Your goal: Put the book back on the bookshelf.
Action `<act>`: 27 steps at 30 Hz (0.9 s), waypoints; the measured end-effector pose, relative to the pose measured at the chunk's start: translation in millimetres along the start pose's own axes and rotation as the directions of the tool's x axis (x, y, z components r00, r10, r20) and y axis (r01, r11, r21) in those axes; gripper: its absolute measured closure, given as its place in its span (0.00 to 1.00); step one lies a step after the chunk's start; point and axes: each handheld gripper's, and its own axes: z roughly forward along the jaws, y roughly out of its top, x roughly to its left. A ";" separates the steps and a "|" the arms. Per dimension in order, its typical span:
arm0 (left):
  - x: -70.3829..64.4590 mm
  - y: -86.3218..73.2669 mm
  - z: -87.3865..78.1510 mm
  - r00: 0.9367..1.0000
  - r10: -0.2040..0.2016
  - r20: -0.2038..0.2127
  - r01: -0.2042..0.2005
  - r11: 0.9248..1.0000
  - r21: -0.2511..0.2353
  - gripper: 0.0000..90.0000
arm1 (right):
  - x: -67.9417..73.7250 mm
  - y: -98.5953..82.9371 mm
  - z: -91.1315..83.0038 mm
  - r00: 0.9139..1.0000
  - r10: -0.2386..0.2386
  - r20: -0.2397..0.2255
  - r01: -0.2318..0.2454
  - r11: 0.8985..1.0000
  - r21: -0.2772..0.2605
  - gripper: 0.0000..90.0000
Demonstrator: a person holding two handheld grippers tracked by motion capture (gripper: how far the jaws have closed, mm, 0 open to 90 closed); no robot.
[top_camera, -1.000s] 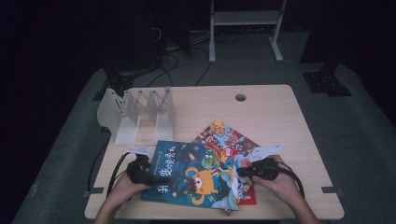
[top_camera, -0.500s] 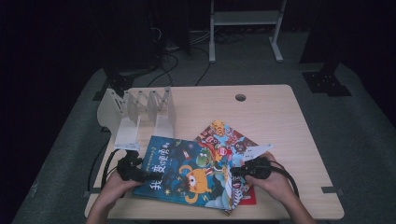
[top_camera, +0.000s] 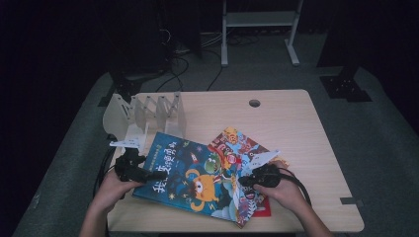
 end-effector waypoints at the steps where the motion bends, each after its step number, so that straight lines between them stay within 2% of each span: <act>1: -0.9 2.6 -1.3 1.000 0.001 0.000 -0.001 1.000 0.002 0.07 | 0.2 0.7 0.4 1.000 -0.002 0.001 0.002 1.000 0.001 0.98; 4: -3.5 10.0 -5.8 1.000 0.007 -0.007 -0.007 1.000 0.007 0.10 | -0.1 1.8 1.9 1.000 0.002 -0.003 -0.002 1.000 -0.001 0.98; 7: -6.0 17.2 -10.2 1.000 0.019 0.003 -0.019 1.000 0.010 0.14 | -1.0 2.4 2.8 1.000 0.011 -0.010 -0.011 1.000 -0.003 0.98; 10: -10.5 25.9 -13.7 0.999 0.036 0.004 -0.036 0.999 0.033 0.16 | -1.2 3.2 3.7 1.000 0.017 -0.013 -0.017 1.000 -0.003 0.99; 12: -12.4 33.9 -16.6 0.999 0.032 0.002 -0.032 0.998 0.052 0.19 | -1.2 4.0 4.3 1.000 0.016 -0.013 -0.016 1.000 -0.002 0.99; 16: -13.1 47.7 -20.5 1.000 0.018 0.000 -0.018 0.997 0.074 0.28 | -0.7 6.1 6.0 1.000 0.018 -0.010 -0.018 1.000 0.000 0.99; 17: -13.8 52.2 -22.8 0.999 0.040 -0.010 -0.039 0.997 0.072 0.31 | -0.5 6.5 6.4 1.000 0.020 -0.010 -0.020 1.000 0.000 0.99; 18: -15.4 55.3 -24.9 0.997 0.078 -0.025 -0.076 0.995 0.060 0.40 | -0.5 7.0 6.9 1.000 0.022 -0.010 -0.022 1.000 0.000 0.99; 19: -16.2 59.1 -26.2 0.996 0.086 -0.013 -0.085 0.995 0.048 0.46 | -0.4 7.4 7.6 1.000 0.028 -0.013 -0.028 1.000 -0.003 0.99; 24: -16.1 78.0 -27.5 0.996 0.089 -0.019 -0.087 0.994 0.070 0.48 | -0.9 10.4 11.7 0.999 0.035 -0.025 -0.036 0.999 -0.011 0.99; 27: -14.1 88.8 -28.7 0.996 0.084 -0.017 -0.082 0.992 0.096 0.55 | -0.1 12.9 14.2 0.999 0.025 -0.026 -0.025 1.000 -0.011 0.99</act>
